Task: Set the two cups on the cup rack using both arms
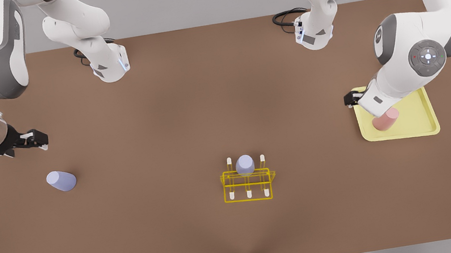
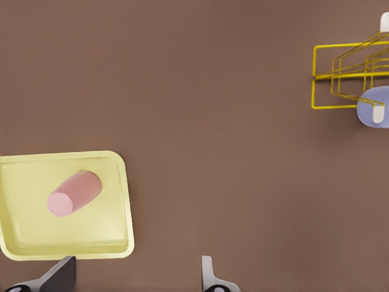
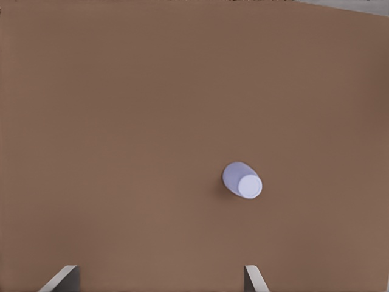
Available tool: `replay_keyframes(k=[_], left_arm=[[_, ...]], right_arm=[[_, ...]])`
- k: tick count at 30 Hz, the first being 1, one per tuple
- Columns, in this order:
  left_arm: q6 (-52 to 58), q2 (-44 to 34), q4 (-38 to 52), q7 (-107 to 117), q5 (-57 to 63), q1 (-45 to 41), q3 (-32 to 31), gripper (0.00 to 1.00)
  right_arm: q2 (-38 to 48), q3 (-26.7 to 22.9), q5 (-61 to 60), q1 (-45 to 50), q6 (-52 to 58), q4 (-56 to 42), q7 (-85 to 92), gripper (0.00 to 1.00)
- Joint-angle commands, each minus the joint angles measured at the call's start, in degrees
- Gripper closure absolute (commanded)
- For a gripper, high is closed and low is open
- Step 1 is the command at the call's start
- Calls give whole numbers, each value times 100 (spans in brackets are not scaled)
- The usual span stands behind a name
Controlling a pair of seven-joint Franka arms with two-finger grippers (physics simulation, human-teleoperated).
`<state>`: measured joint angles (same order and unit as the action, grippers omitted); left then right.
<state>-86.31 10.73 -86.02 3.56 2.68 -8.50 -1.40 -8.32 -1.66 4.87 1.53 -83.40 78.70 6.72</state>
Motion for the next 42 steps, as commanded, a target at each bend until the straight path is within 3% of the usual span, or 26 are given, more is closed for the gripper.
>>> replay_keyframes(k=[1,3,5,7,9,13,22,42], left_arm=[[-26,-10,-3,127,-4,6,25,0],[-526,-27,-503,-979,-39,357,614,0],[-2125,-1,-1399,-1779,-302,665,992,0],[-3461,69,-2155,-2904,-399,805,1440,0],[-4393,245,-2595,-3467,-399,1016,1440,0],[-5062,307,-3290,-4249,-408,1219,1449,0],[-5467,579,-3817,-4742,-408,1298,1449,0],[-5888,1168,-4037,-4663,-1006,1315,1449,0]], right_arm=[[6,-1,-22,6,-88,40,93,0],[-55,-1,31,-12,-88,31,224,0],[-556,-36,198,-152,-237,-22,743,0],[-1303,-36,180,-592,-1133,-13,1024,0],[-1672,-27,23,-873,-1661,22,1042,0],[-1805,-27,-496,-1172,-2794,584,1621,0],[-1224,-27,-549,-1453,-4799,2861,1991,0],[-1505,-133,-461,-1805,-5300,3758,1991,0]])
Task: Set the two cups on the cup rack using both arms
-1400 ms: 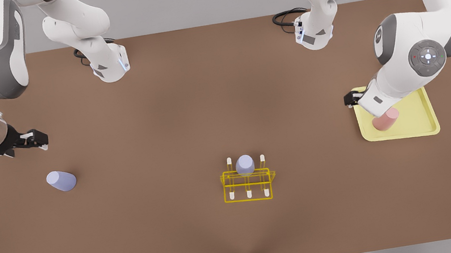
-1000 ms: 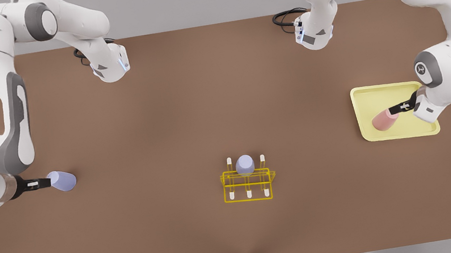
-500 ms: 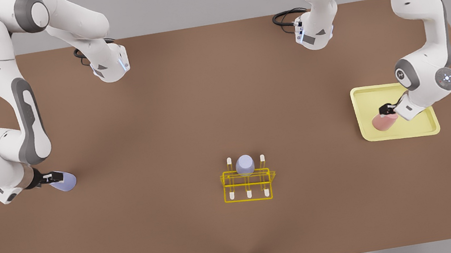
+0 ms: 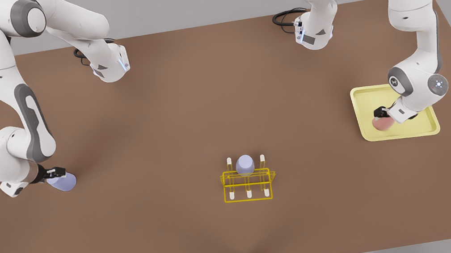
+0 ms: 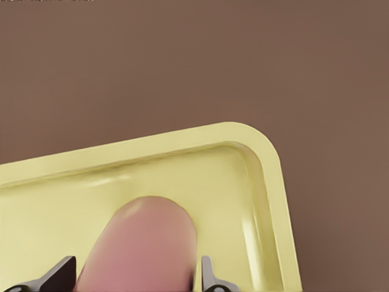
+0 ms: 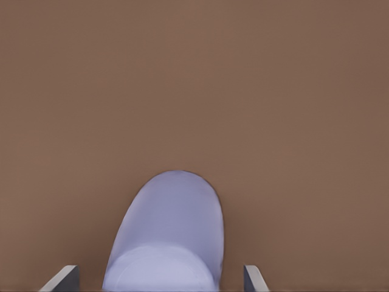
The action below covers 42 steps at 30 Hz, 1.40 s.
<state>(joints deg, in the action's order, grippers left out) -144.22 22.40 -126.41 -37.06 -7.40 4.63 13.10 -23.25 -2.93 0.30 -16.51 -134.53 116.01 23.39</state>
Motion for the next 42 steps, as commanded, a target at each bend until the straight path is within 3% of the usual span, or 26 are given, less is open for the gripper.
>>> replay_keyframes(k=[1,2,15,25,30,33,36,42], left_arm=[[-97,1,2,-601,-165,-6,0,0],[-97,1,11,-609,-174,-6,0,14],[-71,1,63,-627,-156,3,9,15],[237,-210,72,-627,-148,29,17,16],[1616,-878,380,-241,-139,-67,149,16],[2469,-922,1161,1376,-139,-831,141,16],[3647,150,3226,2413,-165,-1166,26,16],[3893,1574,5529,5665,-385,-1228,-1204,16]], right_arm=[[-30,-32,-4,-2,-188,27,325,0],[-57,-41,-4,-2,-188,62,316,0],[-347,-14,-83,-37,-943,229,281,0],[-303,12,-118,-37,-926,387,307,0],[-303,21,-118,-28,-900,387,307,19],[-338,30,-127,-28,-900,369,307,19],[-347,47,-206,-2,-900,343,307,19],[-312,82,-206,-2,-865,290,307,19]])
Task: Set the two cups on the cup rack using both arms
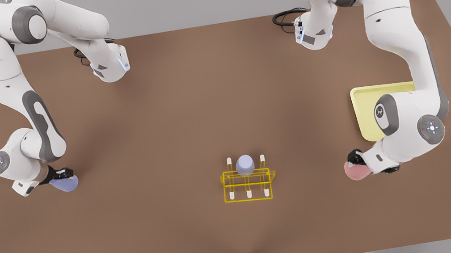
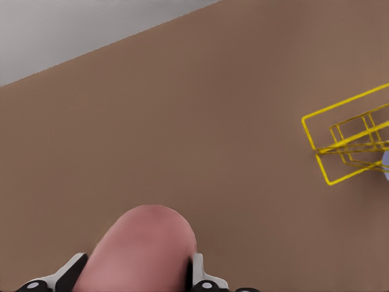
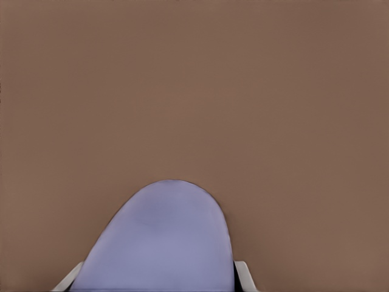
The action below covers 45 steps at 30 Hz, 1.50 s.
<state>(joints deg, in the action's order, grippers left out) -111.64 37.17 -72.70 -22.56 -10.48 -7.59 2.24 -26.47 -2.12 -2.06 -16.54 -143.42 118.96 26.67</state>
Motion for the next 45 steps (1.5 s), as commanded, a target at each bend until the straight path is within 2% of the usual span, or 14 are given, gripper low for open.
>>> replay_keyframes(k=[1,6,11,22,24,26,31,33,35,37,38,39,40,45], left_arm=[[626,370,634,4637,-86,-6,-259,16],[529,950,1653,6016,-86,-524,-259,16],[11,1170,1742,7300,-674,-981,-277,15],[-1281,1556,1865,7635,-1061,-1509,-268,13],[-1395,1583,1865,7705,-1052,-1570,-251,10],[-1404,1609,1865,7688,-1052,-1570,-242,0],[-1466,1627,1856,7705,-1052,-1571,-251,0],[237,1118,1856,7214,-517,-1509,101,0],[2084,353,1856,6028,336,-1123,110,0],[3288,-297,1856,4375,889,-859,92,0],[3561,-420,1795,3541,1144,-902,57,0],[3045,-1535,208,2091,1619,-631,-443,0],[2507,-2231,-894,1887,1681,134,-1340,0],[2937,-2117,-666,2810,1628,187,-1332,0]], right_arm=[[1,1,21,1,25,-4,-22,19],[1,19,21,10,33,-39,-22,19],[27,221,-5,10,358,-268,-22,19],[19,1873,-251,98,473,-725,-206,19],[1,1891,-251,335,473,-848,-443,19],[-17,2058,-304,519,473,-962,-654,19],[-315,2058,-506,1407,473,-1744,-1314,19],[-526,2058,-664,1671,473,-2157,-1375,19],[-702,2067,-691,1864,482,-2526,-1656,19],[-974,2067,-787,2111,482,-3036,-1911,19],[-1089,2084,-787,2199,473,-3273,-2078,19],[-1229,2181,-787,2199,482,-3511,-2122,19],[-1352,2277,-805,2207,473,-3695,-2149,19],[-2029,2489,-796,2322,473,-4768,-2544,19]])
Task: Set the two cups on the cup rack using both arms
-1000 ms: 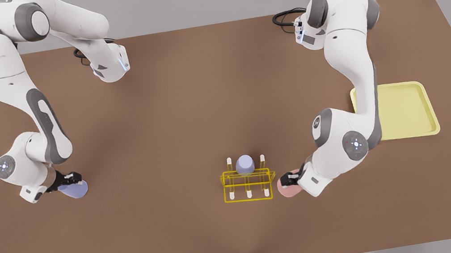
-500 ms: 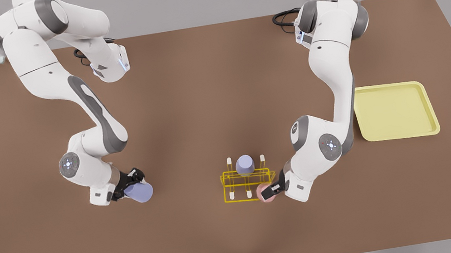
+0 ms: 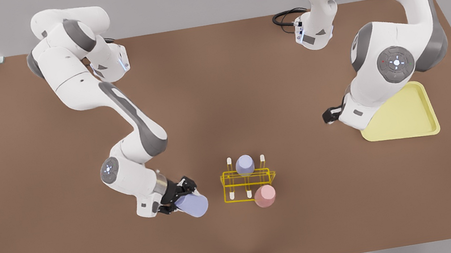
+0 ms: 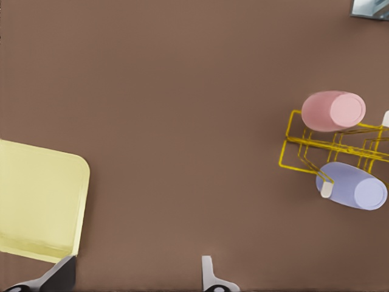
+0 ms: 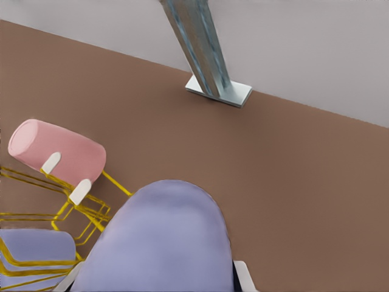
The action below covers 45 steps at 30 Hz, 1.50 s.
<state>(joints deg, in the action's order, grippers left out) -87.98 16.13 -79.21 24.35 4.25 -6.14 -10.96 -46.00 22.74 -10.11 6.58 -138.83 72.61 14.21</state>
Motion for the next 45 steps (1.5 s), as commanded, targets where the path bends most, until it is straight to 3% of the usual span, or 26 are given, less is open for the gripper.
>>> replay_keyframes(k=[1,3,14,41,43,45], left_arm=[[615,-5,-24,-1890,111,148,-11,0],[597,13,-24,-2707,-258,596,-11,0],[571,57,-15,-2716,-21,570,-20,0],[518,206,11,-2716,6,579,-11,0],[527,206,28,-2716,6,579,-11,0],[518,215,37,-2716,15,579,-11,0]], right_arm=[[-207,72,9,10,14,-300,-1306,19],[-287,195,9,19,5,-440,-1499,19],[-840,301,44,678,-92,-1302,-2150,19],[-1350,283,115,871,-118,-1583,-2124,19],[-1350,283,106,871,-109,-1583,-2115,0],[-1350,283,97,871,-101,-1583,-2106,0]])
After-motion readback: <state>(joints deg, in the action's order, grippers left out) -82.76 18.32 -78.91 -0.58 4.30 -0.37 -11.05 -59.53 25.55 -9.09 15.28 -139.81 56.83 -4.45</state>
